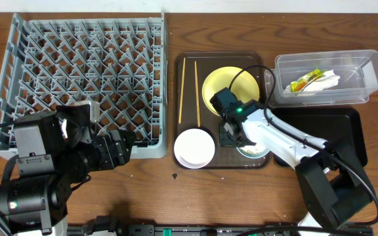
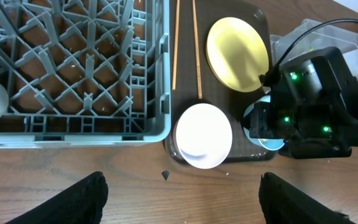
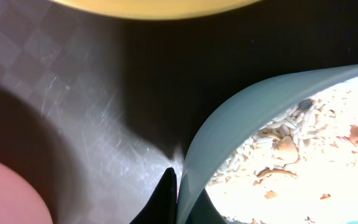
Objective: Sort waste into correct bins and load items into the dishwasher
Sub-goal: 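Tip the blue bowl over the black tray to dump the rice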
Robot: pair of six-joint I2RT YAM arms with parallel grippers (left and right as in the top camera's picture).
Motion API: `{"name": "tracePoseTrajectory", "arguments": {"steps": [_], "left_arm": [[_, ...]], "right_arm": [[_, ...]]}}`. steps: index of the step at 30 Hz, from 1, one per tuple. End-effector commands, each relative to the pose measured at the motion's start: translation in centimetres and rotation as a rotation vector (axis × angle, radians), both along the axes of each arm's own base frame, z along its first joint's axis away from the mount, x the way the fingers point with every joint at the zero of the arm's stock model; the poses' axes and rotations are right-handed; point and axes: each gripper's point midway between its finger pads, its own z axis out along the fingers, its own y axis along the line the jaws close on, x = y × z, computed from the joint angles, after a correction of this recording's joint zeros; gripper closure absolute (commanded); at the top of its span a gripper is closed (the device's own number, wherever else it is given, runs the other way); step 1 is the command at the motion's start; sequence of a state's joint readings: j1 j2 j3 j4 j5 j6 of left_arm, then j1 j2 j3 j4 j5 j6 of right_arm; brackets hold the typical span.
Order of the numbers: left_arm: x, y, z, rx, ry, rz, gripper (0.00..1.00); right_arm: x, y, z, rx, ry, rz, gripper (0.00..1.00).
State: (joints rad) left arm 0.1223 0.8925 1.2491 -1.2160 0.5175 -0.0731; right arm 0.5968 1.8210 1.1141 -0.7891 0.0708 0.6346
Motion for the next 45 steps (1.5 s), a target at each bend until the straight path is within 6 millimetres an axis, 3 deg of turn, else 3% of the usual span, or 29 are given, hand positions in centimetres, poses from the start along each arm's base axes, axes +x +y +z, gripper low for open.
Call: {"name": "tracePoseTrajectory", "arguments": {"steps": [1, 5, 7, 10, 14, 20, 23, 28, 31, 36, 40, 42, 43, 45], "left_arm": [[0.0, -0.2, 0.3, 0.006, -0.013, -0.02, 0.21], [0.0, -0.2, 0.3, 0.006, -0.012, -0.02, 0.21], [0.0, -0.2, 0.3, 0.006, -0.012, -0.02, 0.14], [0.0, -0.2, 0.3, 0.006, -0.012, -0.02, 0.09], [0.0, -0.2, 0.3, 0.006, -0.012, -0.02, 0.06], [0.0, -0.2, 0.3, 0.006, -0.012, -0.02, 0.06], [0.1, 0.2, 0.1, 0.023, -0.01, -0.007, 0.05], [0.0, 0.2, 0.1, 0.024, -0.009, -0.007, 0.05], [0.0, 0.2, 0.1, 0.024, -0.009, -0.007, 0.05], [0.1, 0.2, 0.1, 0.023, -0.01, -0.007, 0.05], [0.1, 0.2, 0.1, 0.023, -0.01, -0.007, 0.05], [0.0, 0.2, 0.1, 0.023, -0.009, -0.007, 0.05], [0.0, 0.2, 0.1, 0.023, -0.009, -0.007, 0.05], [0.0, 0.2, 0.1, 0.023, -0.01, -0.007, 0.05]], "right_arm": [[0.0, 1.5, 2.6, 0.113, -0.007, 0.056, 0.99], [0.8, 3.2, 7.5, 0.332, -0.055, 0.134, 0.99], [1.3, 3.3, 10.4, 0.458, -0.095, 0.153, 0.99], [2.3, 1.5, 13.8, 0.587, -0.158, 0.137, 0.99], [3.3, -2.3, 15.6, 0.693, -0.191, 0.107, 0.99], [3.6, -7.5, 15.1, 0.881, -0.216, 0.039, 0.99], [3.8, -9.1, 15.1, 1.007, -0.27, 0.024, 0.99], [4.1, -13.0, 15.7, 1.199, -0.42, -0.035, 0.99], [3.8, -16.5, 15.1, 1.232, -0.531, -0.114, 0.99], [2.8, -17.4, 16.8, 1.364, -0.618, -0.12, 0.98], [2.9, -17.7, 15.4, 1.291, -0.578, -0.155, 0.99], [2.7, -17.4, 16.5, 1.345, -0.608, -0.127, 0.99], [2.8, -17.5, 16.2, 1.319, -0.618, -0.113, 0.99], [3.3, -18.4, 13.9, 1.211, -0.538, -0.212, 0.99]]}}
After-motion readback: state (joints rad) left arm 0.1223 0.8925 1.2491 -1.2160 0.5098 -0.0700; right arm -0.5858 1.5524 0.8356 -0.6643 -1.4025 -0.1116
